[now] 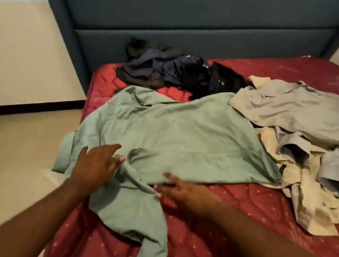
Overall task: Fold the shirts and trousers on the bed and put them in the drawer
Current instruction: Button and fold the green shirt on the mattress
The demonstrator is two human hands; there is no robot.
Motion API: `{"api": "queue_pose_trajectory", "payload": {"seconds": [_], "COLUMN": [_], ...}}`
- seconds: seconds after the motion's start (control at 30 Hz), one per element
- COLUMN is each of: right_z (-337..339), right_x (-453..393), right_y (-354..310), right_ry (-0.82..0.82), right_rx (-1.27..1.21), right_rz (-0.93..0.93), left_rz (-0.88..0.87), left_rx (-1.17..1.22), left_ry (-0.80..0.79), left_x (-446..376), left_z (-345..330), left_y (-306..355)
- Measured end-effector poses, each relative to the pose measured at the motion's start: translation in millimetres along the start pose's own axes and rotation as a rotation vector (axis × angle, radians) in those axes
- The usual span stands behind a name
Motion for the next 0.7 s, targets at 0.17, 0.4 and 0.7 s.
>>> {"api": "queue_pose_trajectory", "payload": {"seconds": [0.17,0.4,0.7], "right_z": [-16,3,156], "right_x": [34,32,-180], "right_y": [-82,-132,-56], "right_ry": [-0.298,-0.569,0.087], "right_rx": [0.097,0.107,-1.87], "right_rz": [0.327,0.325,-0.401], "left_rz": [0.21,0.267,0.473], "left_rx": [-0.015,0.353,0.726], "left_ry": [0.067,-0.027,0.378], "left_x": [93,129,76], "left_z": [8,-11,5], "left_y": [-39,-90,-141]}}
Point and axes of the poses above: each hand's wrist, its own x-axis away from the middle knuckle, its own z-axis out of the back of the hand, y = z × x, the point moved 5 cm from there along -x, towards the middle knuckle, and after that the axes turned 15 degrees about -z, right-handed, at the moved point
